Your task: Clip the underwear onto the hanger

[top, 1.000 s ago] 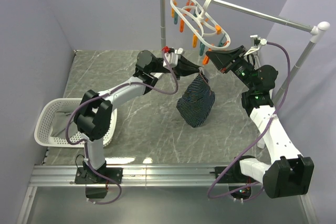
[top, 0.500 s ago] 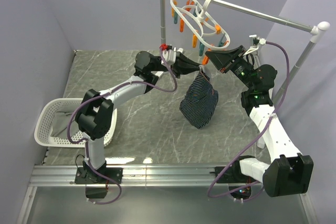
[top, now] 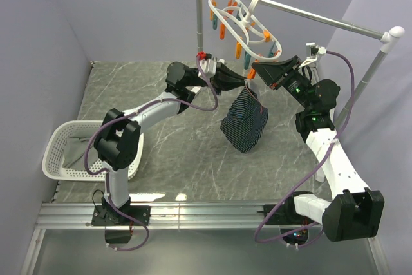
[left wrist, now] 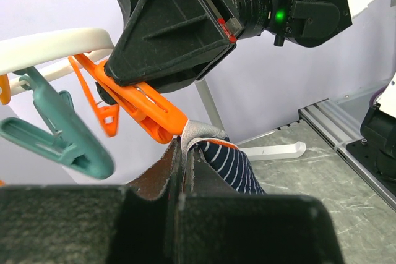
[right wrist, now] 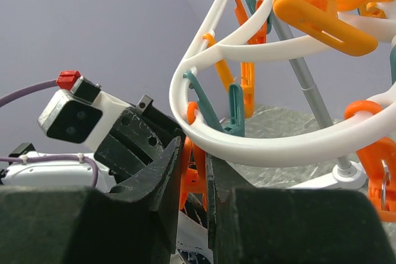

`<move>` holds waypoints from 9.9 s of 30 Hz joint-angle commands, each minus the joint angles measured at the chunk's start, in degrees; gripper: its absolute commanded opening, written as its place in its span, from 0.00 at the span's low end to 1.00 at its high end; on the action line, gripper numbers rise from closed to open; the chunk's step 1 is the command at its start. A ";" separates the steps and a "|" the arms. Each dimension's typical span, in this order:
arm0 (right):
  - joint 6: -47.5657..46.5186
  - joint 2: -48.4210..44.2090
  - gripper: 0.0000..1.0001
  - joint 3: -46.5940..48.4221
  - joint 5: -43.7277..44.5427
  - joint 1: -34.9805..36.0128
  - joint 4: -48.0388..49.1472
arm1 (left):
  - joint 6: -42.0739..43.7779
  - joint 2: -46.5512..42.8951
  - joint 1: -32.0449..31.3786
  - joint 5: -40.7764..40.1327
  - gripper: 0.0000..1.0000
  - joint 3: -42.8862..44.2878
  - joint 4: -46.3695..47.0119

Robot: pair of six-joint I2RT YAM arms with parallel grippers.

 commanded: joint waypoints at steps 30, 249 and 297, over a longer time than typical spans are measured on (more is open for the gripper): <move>4.67 1.45 0.00 1.92 -2.49 0.43 5.15 | -2.07 -1.09 0.39 1.66 0.00 -1.77 4.81; -26.27 -11.02 0.91 1.92 22.21 6.06 -20.68 | -24.31 -5.75 -7.61 -39.47 0.00 16.07 -45.56; -24.86 -0.05 0.84 11.15 -0.74 -16.44 -15.25 | -19.57 -22.72 5.40 -27.17 0.64 -9.24 -34.75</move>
